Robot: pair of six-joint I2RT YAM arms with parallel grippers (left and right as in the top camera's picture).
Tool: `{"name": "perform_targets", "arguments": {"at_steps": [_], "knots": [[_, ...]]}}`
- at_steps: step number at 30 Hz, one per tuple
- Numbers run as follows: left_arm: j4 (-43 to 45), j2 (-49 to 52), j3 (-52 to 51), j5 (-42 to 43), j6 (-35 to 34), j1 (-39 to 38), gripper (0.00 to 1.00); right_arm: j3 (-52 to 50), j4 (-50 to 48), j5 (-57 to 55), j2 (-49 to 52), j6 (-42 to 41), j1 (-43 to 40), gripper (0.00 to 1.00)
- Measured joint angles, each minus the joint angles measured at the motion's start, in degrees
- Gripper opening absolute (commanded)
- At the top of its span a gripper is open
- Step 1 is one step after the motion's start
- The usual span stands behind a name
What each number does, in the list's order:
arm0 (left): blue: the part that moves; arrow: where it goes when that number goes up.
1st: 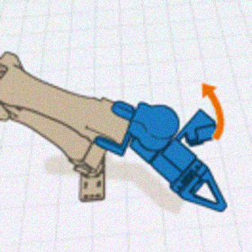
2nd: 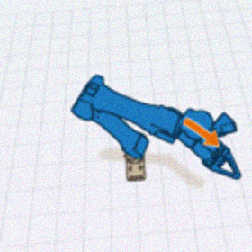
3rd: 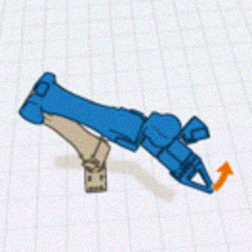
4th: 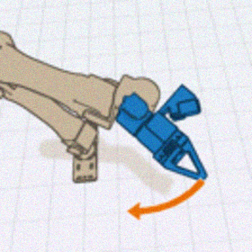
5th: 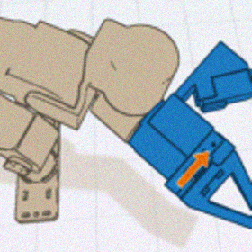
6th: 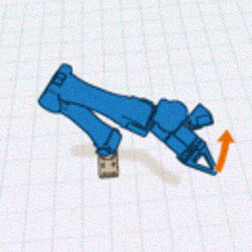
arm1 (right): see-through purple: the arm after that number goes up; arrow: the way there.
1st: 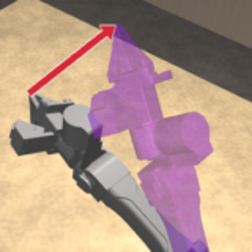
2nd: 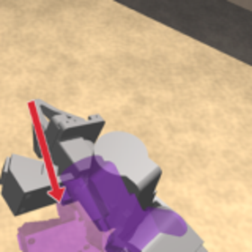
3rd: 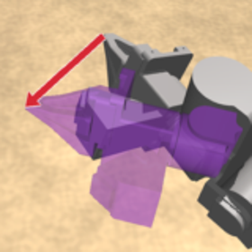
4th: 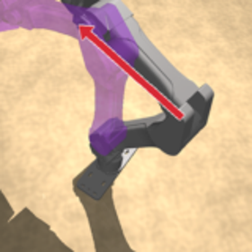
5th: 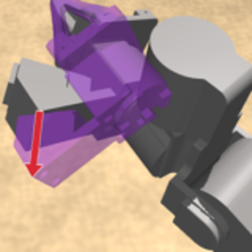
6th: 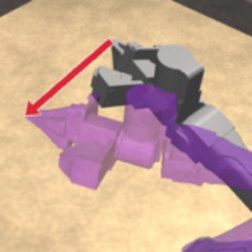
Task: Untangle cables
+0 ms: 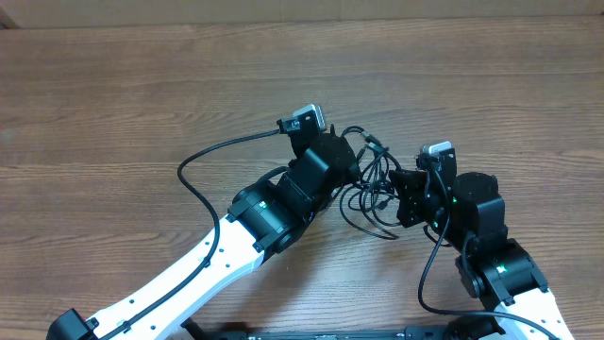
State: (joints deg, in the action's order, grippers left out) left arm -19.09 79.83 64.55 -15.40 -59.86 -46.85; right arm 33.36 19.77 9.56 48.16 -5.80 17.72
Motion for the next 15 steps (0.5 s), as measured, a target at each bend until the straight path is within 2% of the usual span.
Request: {"name": "perform_targets", "arguments": {"at_steps": [7, 15], "knots": [[3.6, 0.0, 0.0, -3.5, 1.7, 0.1, 0.04, 0.0, 1.4, -1.2, 0.0, 0.6, -0.1, 0.04], [5.0, 0.0, 0.0, -3.5, 2.3, 0.1, 0.04, 0.0, 2.1, -1.7, 0.0, 0.9, -0.1, 0.04]]}}
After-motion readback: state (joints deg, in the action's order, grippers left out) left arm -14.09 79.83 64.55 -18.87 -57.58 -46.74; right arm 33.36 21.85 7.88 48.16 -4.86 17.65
